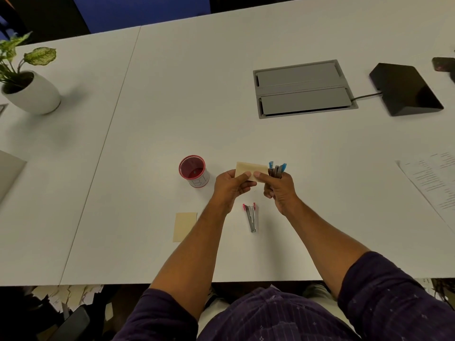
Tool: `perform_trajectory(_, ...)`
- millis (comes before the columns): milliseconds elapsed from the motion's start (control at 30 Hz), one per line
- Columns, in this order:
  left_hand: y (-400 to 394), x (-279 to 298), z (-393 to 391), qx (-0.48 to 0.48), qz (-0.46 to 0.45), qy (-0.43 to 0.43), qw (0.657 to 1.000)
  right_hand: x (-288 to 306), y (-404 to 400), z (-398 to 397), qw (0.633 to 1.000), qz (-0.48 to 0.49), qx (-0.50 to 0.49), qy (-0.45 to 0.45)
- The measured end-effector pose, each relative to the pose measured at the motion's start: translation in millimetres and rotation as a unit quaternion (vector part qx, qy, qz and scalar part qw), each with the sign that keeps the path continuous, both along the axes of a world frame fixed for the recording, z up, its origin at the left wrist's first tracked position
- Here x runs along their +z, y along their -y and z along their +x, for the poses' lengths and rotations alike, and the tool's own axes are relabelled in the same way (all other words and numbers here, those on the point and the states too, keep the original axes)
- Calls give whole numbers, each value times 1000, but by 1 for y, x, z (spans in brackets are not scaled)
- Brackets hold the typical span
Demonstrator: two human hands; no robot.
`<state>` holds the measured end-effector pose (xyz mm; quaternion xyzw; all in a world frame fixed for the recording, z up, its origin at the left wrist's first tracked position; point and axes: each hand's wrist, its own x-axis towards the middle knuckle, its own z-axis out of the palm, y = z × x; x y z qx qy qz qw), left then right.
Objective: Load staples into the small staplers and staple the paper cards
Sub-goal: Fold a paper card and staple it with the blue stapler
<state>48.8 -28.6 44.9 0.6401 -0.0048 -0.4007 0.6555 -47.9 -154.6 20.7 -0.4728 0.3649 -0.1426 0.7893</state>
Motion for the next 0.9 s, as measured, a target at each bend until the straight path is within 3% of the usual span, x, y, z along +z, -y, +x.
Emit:
perform_trajectory(200,-8,-2,3,58,20,6,998,6,-13,8,995,-74,2,-65)
perform_trajectory(300,-15,0,6,103,3,-11,995,8,-19,17,994,-93,-8,-59)
perform_trajectory(567,-37,6,24,204,-46,-65,976,21,-33,46,990,-103,86,-39)
perform_trajectory(733,-48,10,38,248,-48,-73,965,29,-48,72,970,-202,111,-72)
perform_trajectory(900,-60,8,57,292,11,-34,956,33,-65,100,953,-272,104,-86)
